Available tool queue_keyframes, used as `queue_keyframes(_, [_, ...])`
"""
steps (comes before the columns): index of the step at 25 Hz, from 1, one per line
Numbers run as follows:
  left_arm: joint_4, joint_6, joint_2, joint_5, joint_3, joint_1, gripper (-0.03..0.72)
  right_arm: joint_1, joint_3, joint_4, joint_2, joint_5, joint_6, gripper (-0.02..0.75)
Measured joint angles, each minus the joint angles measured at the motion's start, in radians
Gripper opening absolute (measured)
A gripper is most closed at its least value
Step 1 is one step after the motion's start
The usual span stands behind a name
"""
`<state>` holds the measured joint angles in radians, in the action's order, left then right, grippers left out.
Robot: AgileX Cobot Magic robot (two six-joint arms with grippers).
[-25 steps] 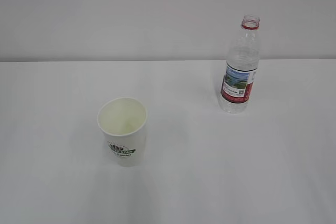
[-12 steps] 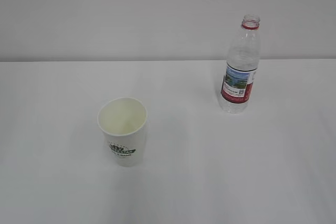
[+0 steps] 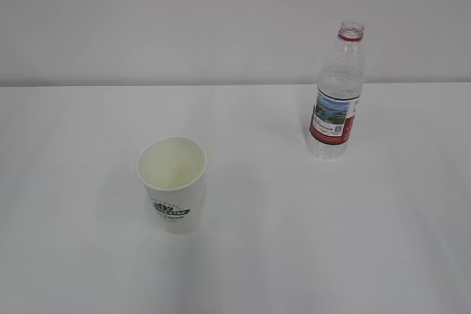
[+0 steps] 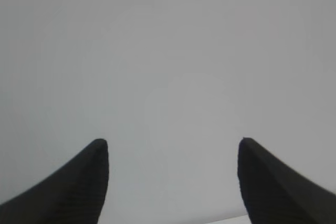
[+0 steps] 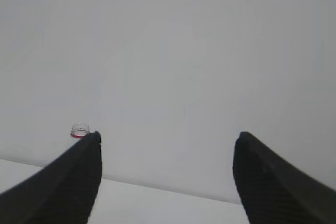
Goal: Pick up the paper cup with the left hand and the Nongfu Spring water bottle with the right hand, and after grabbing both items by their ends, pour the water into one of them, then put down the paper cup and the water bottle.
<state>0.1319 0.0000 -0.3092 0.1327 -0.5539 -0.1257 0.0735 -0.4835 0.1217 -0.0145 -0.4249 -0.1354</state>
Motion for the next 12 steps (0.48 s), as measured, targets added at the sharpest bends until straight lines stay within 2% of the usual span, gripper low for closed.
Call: queue_keyframes(12, [0.002,0.000,-0.212,-0.187,0.000,0.000,0.561,0.000,0.000,0.000,-0.297,0.286,0.000,0.588])
